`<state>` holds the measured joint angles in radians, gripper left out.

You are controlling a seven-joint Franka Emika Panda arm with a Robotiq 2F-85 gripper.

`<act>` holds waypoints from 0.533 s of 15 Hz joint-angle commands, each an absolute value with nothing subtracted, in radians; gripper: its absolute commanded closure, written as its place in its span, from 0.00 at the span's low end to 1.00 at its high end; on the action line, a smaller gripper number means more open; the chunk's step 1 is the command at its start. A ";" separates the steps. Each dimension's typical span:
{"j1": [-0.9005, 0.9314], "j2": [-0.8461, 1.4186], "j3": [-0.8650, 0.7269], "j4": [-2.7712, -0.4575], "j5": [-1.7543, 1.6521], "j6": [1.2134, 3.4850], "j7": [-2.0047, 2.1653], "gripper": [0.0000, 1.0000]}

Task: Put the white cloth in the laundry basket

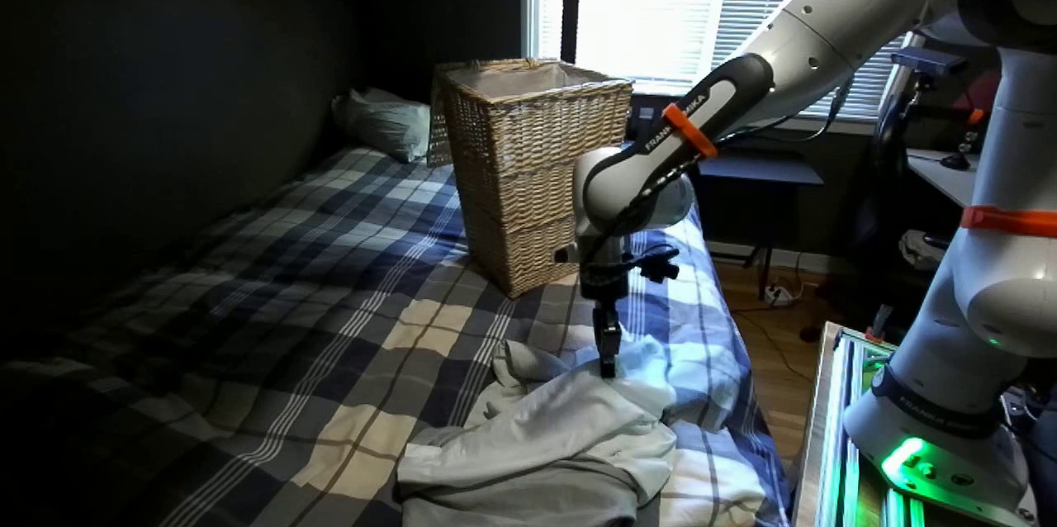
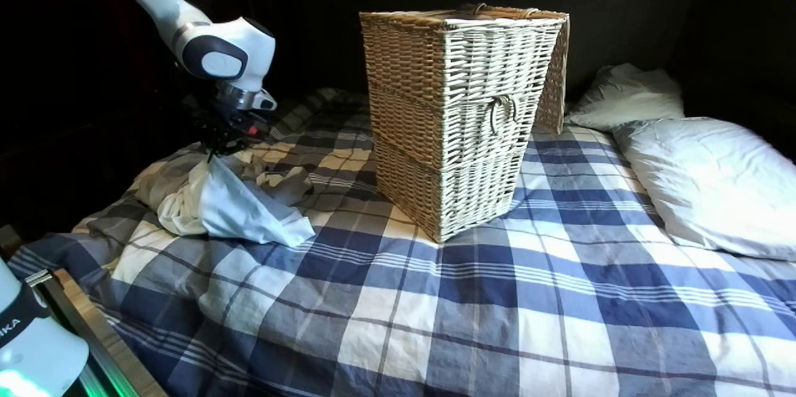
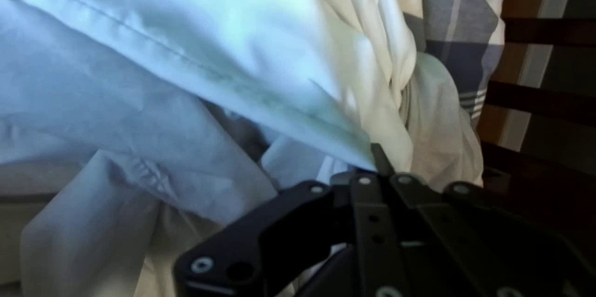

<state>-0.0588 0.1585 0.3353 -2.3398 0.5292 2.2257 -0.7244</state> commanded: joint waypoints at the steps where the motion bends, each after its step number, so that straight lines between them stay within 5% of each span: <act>1: -0.005 -0.012 0.264 -2.349 0.562 2.180 -0.642 1.00; 8: 0.041 -0.312 0.120 -2.288 0.421 2.027 -0.373 1.00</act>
